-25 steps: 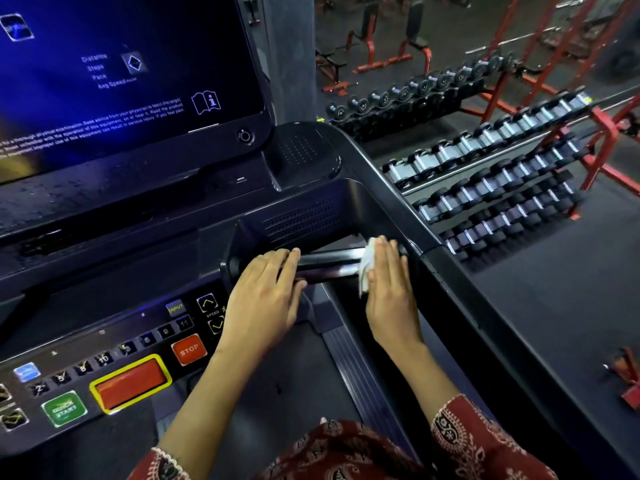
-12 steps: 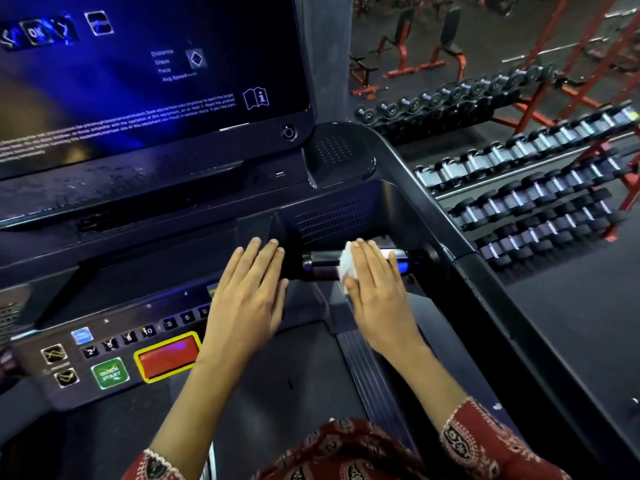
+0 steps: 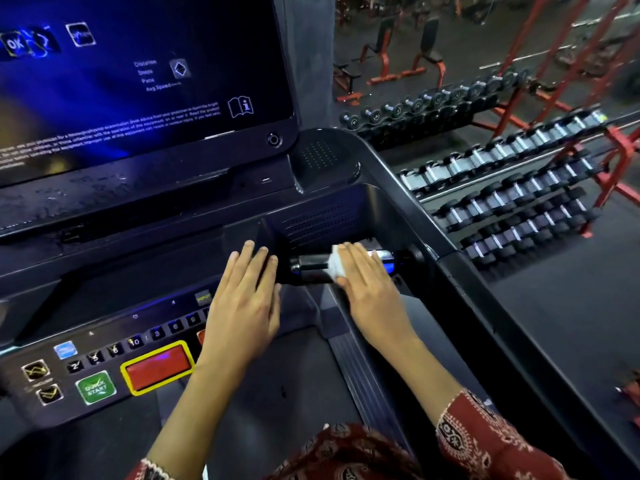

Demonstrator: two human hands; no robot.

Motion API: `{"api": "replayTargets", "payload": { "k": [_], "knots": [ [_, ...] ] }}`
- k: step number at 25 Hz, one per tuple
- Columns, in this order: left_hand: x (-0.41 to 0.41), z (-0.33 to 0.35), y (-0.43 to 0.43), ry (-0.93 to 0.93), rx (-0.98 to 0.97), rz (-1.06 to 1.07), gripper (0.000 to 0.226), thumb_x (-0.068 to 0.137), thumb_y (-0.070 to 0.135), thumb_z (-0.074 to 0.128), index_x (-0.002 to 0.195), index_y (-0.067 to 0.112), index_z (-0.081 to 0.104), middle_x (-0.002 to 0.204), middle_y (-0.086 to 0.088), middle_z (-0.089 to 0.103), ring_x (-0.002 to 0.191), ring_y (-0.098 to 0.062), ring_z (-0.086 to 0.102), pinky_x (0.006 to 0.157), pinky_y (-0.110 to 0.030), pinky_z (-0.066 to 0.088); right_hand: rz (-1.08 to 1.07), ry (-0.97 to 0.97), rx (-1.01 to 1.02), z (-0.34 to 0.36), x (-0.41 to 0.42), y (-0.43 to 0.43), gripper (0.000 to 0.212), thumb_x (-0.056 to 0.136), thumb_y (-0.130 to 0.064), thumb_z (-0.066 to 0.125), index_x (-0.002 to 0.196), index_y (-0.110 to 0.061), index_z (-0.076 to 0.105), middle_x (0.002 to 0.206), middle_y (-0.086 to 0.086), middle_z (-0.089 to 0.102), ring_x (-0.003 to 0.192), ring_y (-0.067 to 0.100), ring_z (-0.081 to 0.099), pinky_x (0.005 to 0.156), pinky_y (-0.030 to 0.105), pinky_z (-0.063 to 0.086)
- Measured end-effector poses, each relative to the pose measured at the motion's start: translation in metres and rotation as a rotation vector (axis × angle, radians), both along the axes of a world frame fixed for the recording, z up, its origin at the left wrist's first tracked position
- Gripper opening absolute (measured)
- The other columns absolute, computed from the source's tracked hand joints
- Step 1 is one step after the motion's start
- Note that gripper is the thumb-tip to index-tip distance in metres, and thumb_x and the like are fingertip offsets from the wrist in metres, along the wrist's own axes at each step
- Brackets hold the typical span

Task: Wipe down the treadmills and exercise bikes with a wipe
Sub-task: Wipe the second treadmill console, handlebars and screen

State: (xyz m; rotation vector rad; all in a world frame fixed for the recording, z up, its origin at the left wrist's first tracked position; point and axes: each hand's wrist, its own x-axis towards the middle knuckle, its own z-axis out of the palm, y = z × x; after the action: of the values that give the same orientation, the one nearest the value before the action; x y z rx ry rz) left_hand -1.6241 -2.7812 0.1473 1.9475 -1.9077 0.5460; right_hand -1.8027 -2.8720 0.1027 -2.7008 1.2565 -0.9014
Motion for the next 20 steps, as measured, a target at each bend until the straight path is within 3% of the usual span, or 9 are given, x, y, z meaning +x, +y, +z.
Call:
{"api": "replayTargets", "payload": {
  "k": [3,6,9,11,15,17,19,20],
  "knots": [
    [-0.019,-0.005,-0.013,-0.018,0.076,-0.087,0.048,0.088,0.018,0.038,0.121,-0.010,0.058,0.123,-0.027,0.059,0.119,-0.042,0.054,0.110,-0.044,0.022,-0.113,0.025,0.042,-0.001,-0.031,-0.003,0.054,0.080,0.009,0.067,0.131,0.006,0.052,0.132,0.020,0.056,0.125,0.035,0.052,0.110,0.044,0.034],
    [-0.043,-0.010,-0.031,-0.033,0.148,-0.232,0.051,0.086,0.021,0.038,0.124,-0.006,0.057,0.129,-0.025,0.056,0.118,-0.040,0.055,0.107,-0.043,0.027,-0.197,0.037,0.014,0.015,-0.058,0.005,0.064,0.072,0.017,0.071,0.131,0.008,0.050,0.132,0.022,0.055,0.127,0.038,0.050,0.106,0.049,0.038],
    [-0.071,-0.012,-0.054,-0.034,0.193,-0.356,0.053,0.084,0.025,0.037,0.123,-0.002,0.059,0.130,-0.021,0.057,0.117,-0.036,0.058,0.099,-0.048,0.043,-0.406,0.164,-0.028,0.024,-0.096,0.015,0.076,0.069,0.014,0.073,0.138,0.009,0.042,0.141,0.024,0.047,0.134,0.037,0.041,0.111,0.049,0.031],
    [-0.085,-0.011,-0.071,-0.014,0.222,-0.409,0.055,0.084,0.027,0.036,0.126,-0.002,0.057,0.132,-0.021,0.055,0.118,-0.035,0.057,0.096,-0.053,0.042,-0.538,0.291,0.008,0.024,-0.109,0.021,0.075,0.069,0.009,0.071,0.138,0.011,0.040,0.142,0.026,0.044,0.133,0.038,0.042,0.109,0.051,0.033],
    [-0.099,-0.010,-0.106,0.000,0.278,-0.492,0.058,0.085,0.028,0.036,0.129,-0.005,0.053,0.135,-0.023,0.051,0.120,-0.037,0.054,0.097,-0.052,0.040,-0.587,0.429,0.099,0.025,-0.082,0.007,0.063,0.089,-0.019,0.042,0.145,0.001,0.022,0.152,0.020,0.031,0.140,0.031,0.033,0.115,0.047,0.019],
    [-0.102,-0.010,-0.122,0.027,0.278,-0.546,0.057,0.087,0.027,0.040,0.132,-0.007,0.049,0.138,-0.023,0.048,0.124,-0.038,0.050,0.100,-0.051,0.033,-0.569,0.445,0.144,0.035,-0.062,-0.017,0.063,0.094,-0.024,0.026,0.149,-0.003,0.004,0.159,0.016,0.014,0.147,0.026,0.016,0.118,0.044,0.005],
    [-0.104,-0.010,-0.134,0.088,0.295,-0.609,0.056,0.088,0.022,0.046,0.136,-0.007,0.043,0.142,-0.023,0.043,0.131,-0.035,0.040,0.103,-0.050,0.025,-0.528,0.450,0.229,0.043,-0.060,-0.035,0.063,0.098,-0.020,0.032,0.152,-0.005,0.001,0.160,0.013,0.005,0.148,0.023,0.006,0.118,0.041,0.000],
    [-0.107,-0.011,-0.138,0.093,0.314,-0.644,0.056,0.089,0.022,0.045,0.137,-0.007,0.041,0.144,-0.022,0.041,0.133,-0.032,0.034,0.105,-0.050,0.022,-0.535,0.424,0.232,0.043,-0.066,-0.036,0.063,0.097,-0.015,0.042,0.151,-0.004,0.014,0.159,0.013,0.014,0.147,0.023,0.015,0.118,0.040,0.007]
  ]
}}
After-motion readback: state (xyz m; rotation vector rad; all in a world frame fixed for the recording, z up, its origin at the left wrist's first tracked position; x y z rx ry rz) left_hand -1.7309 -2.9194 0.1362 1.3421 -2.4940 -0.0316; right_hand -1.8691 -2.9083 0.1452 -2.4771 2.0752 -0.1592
